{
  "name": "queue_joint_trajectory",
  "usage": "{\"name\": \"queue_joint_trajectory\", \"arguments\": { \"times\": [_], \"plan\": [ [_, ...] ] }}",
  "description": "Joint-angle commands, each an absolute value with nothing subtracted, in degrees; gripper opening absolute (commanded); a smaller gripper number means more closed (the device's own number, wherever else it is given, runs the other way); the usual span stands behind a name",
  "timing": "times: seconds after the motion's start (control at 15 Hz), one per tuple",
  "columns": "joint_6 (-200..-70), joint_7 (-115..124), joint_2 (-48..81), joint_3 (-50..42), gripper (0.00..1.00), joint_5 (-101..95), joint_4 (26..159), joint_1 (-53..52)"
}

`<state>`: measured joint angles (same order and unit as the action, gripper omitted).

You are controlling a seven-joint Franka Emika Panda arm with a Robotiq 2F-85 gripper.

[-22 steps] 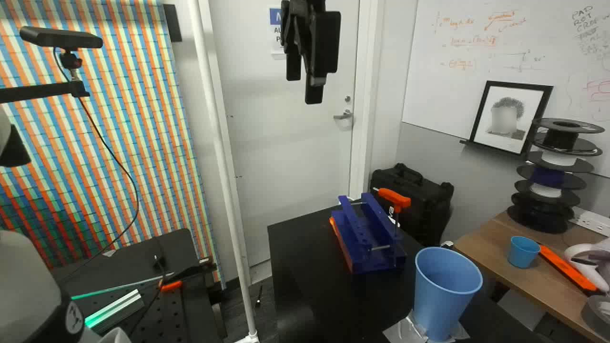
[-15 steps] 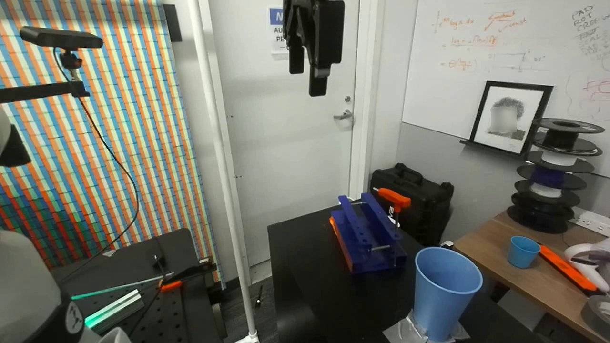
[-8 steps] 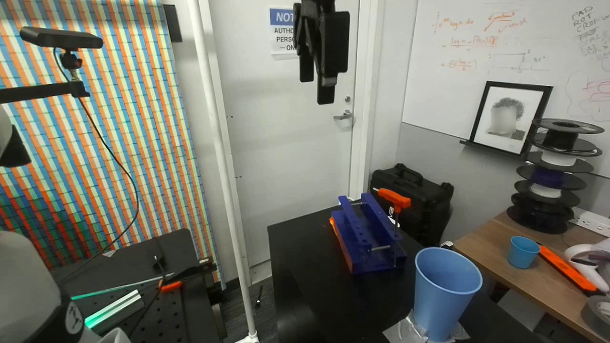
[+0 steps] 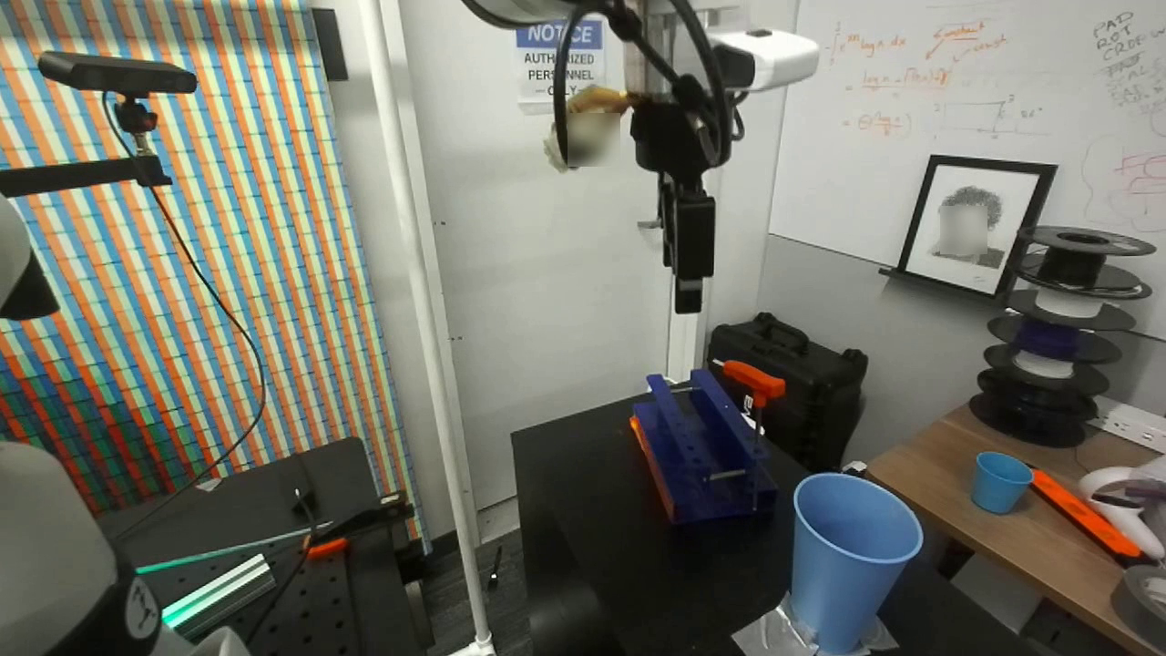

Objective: Put the orange item into the blue cup

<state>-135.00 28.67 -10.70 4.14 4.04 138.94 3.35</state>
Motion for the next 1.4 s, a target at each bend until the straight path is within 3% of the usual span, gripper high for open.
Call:
{"name": "queue_joint_trajectory", "arguments": {
  "times": [0.0,0.87,0.93,1.0,1.33],
  "plan": [
    [-141.77,37.82,-2.23,4.21,1.0,-0.52,134.04,4.06],
    [-147.23,52.02,17.13,-2.45,1.0,-4.93,122.67,-2.52],
    [-147.41,52.64,17.78,-3.05,0.75,-5.63,122.25,-3.21],
    [-147.5,52.98,18.14,-3.58,0.73,-5.9,122.06,-3.76],
    [-147.53,52.91,18.23,-5.45,0.34,-6.3,122.14,-5.41]
  ]
}}
